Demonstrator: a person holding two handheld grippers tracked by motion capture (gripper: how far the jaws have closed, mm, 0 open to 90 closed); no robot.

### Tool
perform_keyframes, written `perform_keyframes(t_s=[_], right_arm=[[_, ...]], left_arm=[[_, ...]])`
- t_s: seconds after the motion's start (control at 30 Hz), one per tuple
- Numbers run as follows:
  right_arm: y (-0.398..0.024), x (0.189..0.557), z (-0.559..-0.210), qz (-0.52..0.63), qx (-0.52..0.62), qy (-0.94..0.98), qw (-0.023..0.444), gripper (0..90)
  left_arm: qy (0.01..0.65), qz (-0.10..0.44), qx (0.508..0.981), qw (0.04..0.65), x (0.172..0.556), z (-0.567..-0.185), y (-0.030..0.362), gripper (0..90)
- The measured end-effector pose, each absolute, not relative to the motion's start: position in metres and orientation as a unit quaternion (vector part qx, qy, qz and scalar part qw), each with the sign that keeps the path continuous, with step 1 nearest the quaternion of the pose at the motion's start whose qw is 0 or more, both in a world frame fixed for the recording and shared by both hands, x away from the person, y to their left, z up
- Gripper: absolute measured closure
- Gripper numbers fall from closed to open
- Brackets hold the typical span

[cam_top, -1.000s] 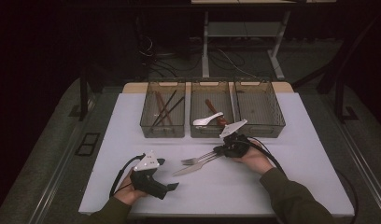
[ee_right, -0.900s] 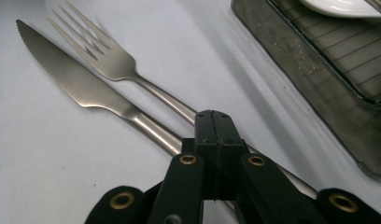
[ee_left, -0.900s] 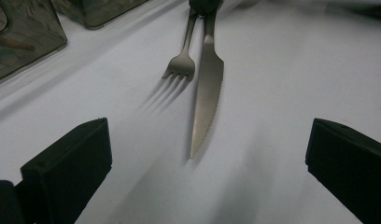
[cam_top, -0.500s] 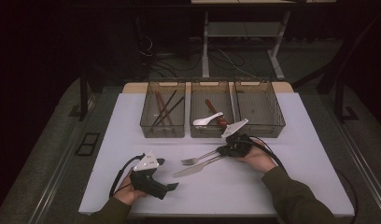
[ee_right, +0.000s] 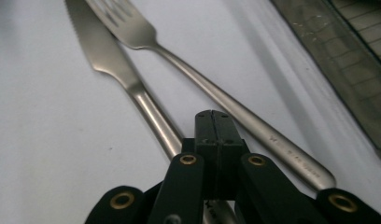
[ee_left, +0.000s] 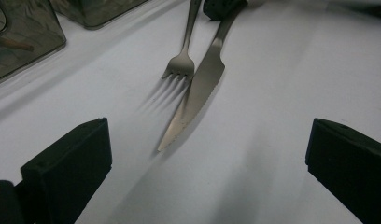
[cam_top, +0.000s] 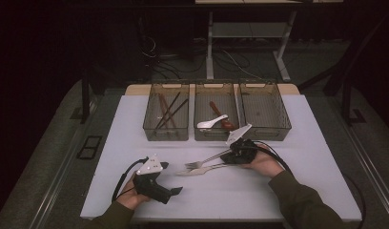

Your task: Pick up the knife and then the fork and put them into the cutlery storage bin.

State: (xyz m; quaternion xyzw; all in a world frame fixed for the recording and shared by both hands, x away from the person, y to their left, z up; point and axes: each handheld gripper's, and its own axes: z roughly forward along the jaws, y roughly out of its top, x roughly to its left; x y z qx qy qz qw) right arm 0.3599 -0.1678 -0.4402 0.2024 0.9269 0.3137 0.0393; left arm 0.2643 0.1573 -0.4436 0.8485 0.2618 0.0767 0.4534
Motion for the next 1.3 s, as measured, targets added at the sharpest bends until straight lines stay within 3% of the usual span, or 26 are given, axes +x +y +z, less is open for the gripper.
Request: perform_keyframes(t_s=[0.7, 0.9, 1.3], right_arm=[[-0.166, 0.33, -0.434, 0.289, 0.144, 0.946, -0.002, 89.7], [-0.162, 0.327, -0.414, 0.29, 0.151, 0.945, -0.015, 71.7], [-0.122, 0.327, -0.412, 0.189, 0.119, 0.975, 0.006, 70.2]], left_arm=[[0.262, 0.078, 0.847, 0.455, 0.264, -0.443, 0.158, 0.0], [0.26, 0.078, 0.848, 0.455, 0.264, -0.443, 0.157, 0.0], [0.259, 0.077, 0.849, 0.453, 0.264, -0.443, 0.157, 0.0]])
